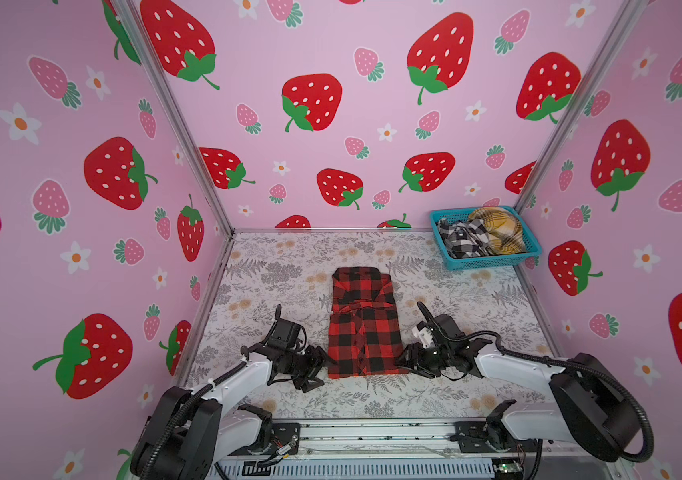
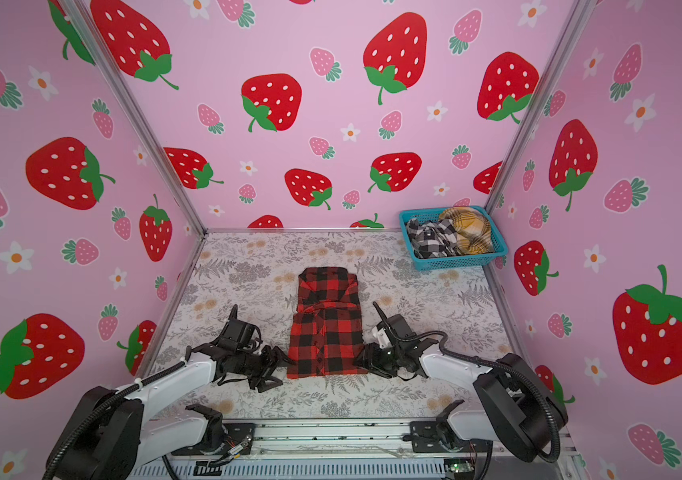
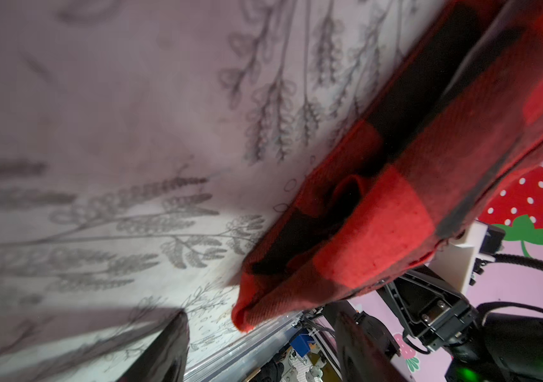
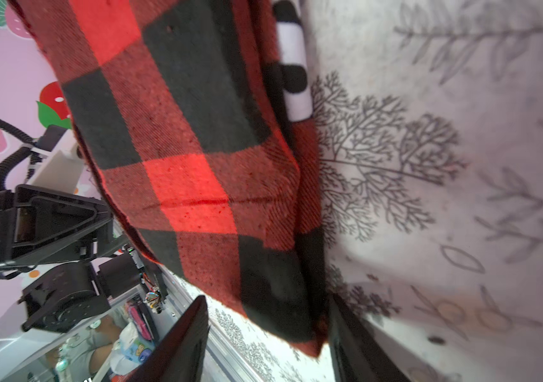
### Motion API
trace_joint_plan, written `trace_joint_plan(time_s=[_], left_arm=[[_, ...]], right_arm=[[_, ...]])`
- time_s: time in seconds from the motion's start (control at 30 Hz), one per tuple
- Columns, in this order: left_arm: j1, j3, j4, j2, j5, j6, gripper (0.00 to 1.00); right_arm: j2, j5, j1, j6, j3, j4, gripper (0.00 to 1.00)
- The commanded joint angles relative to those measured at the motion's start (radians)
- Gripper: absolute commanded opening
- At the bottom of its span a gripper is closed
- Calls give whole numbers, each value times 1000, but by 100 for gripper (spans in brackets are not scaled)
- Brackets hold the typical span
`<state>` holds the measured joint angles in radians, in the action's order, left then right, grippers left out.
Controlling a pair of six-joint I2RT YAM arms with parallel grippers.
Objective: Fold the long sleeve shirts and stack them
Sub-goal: 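Grasp the near hem of the plaid shirt with both grippers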
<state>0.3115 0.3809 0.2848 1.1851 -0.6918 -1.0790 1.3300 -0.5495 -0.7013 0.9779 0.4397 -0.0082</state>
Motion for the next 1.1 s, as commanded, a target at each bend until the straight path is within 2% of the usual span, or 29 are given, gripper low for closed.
trace_joint_plan(time_s=[0.0, 0.13, 0.43, 0.7, 0.8, 1.07], left_arm=[[0, -9, -28, 59, 56, -7, 71], [0, -17, -60, 101, 63, -11, 67], [0, -27, -71, 135, 73, -5, 53], [2, -37, -105, 159, 67, -11, 42], [2, -29, -108, 180, 62, -9, 32], [5, -16, -108, 187, 60, 1, 27]], right_arm=[[40, 16, 11, 25, -32, -8, 56], [38, 14, 17, 25, -35, -7, 52], [35, 11, 18, 22, -37, -7, 34], [34, 1, 18, 18, -31, 0, 28], [35, -1, 18, 18, -29, 7, 27], [32, 5, 16, 9, -23, 7, 21]])
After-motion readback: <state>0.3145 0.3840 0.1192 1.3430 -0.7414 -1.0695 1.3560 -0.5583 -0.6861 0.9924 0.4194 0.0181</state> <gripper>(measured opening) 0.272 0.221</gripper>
